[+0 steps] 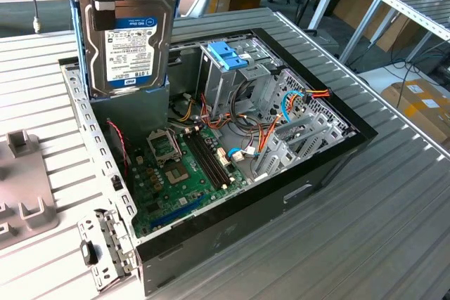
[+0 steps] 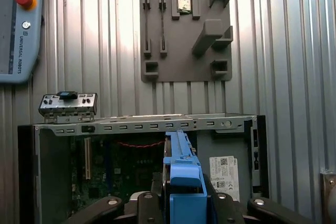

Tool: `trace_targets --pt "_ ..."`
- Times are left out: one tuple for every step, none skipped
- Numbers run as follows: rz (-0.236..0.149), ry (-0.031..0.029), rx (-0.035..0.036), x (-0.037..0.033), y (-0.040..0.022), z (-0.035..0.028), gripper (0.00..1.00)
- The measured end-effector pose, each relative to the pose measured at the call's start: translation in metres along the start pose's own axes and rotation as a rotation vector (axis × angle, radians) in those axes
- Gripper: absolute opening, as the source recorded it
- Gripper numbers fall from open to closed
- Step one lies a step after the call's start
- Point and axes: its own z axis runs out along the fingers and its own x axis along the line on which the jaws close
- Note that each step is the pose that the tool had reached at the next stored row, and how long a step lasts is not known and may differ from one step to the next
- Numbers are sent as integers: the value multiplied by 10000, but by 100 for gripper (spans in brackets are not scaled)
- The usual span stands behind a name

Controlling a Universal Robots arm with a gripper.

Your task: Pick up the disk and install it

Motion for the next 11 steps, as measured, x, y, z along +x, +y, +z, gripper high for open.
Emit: trace_targets --pt "0 0 0 4 -6 0 37" --pt "0 0 0 10 -15 -1 37" --pt "0 0 0 14 -21 -1 37" --pt "0 0 0 18 -28 -1 37" --pt "-1 0 0 22 -34 -2 37" --pt "0 0 0 26 -40 -2 37" --pt "0 0 0 30 -45 -2 37" --pt "0 0 1 36 -55 -3 37" --pt "0 0 0 40 -61 -3 37" --pt "0 0 0 46 -70 -4 37" --pt "0 1 0 55 -86 -5 37"
